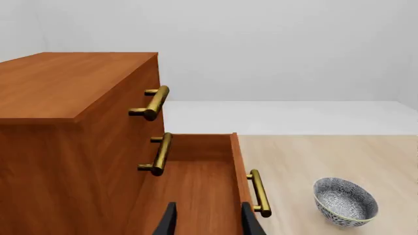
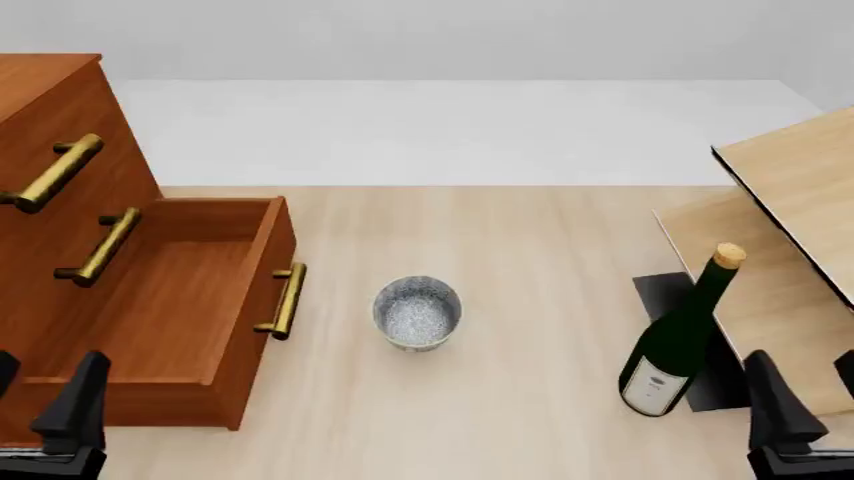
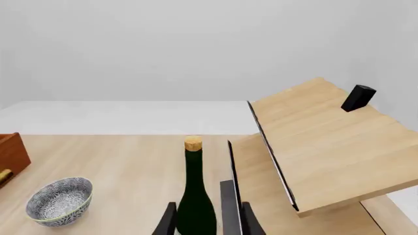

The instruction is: Close the bottom drawer of the cabinet and open the top drawer.

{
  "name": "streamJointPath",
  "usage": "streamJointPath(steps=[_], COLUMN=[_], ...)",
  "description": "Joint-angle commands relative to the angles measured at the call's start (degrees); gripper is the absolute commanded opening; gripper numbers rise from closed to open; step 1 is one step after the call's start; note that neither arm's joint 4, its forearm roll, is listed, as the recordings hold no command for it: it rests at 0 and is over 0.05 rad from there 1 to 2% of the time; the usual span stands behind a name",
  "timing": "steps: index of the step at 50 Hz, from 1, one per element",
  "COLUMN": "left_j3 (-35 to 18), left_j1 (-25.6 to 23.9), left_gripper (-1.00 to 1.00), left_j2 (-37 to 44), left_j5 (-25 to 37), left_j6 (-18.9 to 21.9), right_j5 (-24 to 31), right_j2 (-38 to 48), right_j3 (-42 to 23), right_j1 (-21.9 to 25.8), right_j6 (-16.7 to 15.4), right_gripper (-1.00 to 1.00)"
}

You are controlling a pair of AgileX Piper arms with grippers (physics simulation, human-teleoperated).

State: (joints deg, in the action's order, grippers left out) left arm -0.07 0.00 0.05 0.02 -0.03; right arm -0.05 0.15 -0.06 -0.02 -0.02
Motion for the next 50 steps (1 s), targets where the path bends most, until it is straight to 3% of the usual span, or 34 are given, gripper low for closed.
streamJointPath(steps=[1,15,21,23,28,36,40,43,48,50], left_j3=[-0.2,-0.5,-3.2,-4.0,-6.0,-13.0,-15.8,-18.2,-22.3,-23.4], left_j1=[-0.5,0.9,0.7,-0.8,-4.0,-5.2,-5.9,-7.4,-9.0,-9.3], left_gripper=[1.0,1.0,1.0,1.0,1.0,1.0,1.0,1.0,1.0,1.0], left_j2=[0.0,0.7,4.6,5.3,10.8,17.4,21.9,25.6,30.8,31.3], left_j5=[0.1,-0.2,-2.3,-2.3,-4.7,-4.2,-4.1,-3.9,-2.7,-2.2], left_j6=[-0.2,-1.4,-0.8,0.8,0.0,0.4,-2.4,-1.2,-3.9,-3.2], right_j5=[-0.5,-0.1,0.1,0.1,0.0,-0.1,-0.1,-0.1,0.0,0.0], right_j2=[0.9,0.5,0.2,0.2,0.3,0.3,0.3,0.3,0.1,0.1], right_j3=[-0.1,-0.1,-0.1,-0.1,-0.1,-0.1,-0.1,-0.1,-0.1,-0.1], right_j1=[-0.1,0.1,0.5,0.6,0.5,0.6,0.7,0.7,0.9,1.1], right_j6=[-0.2,0.0,-1.3,-1.3,-1.3,-1.1,-1.1,-1.1,-1.0,-1.0], right_gripper=[1.0,1.0,1.0,1.0,1.0,1.0,1.0,1.0,1.0,1.0])
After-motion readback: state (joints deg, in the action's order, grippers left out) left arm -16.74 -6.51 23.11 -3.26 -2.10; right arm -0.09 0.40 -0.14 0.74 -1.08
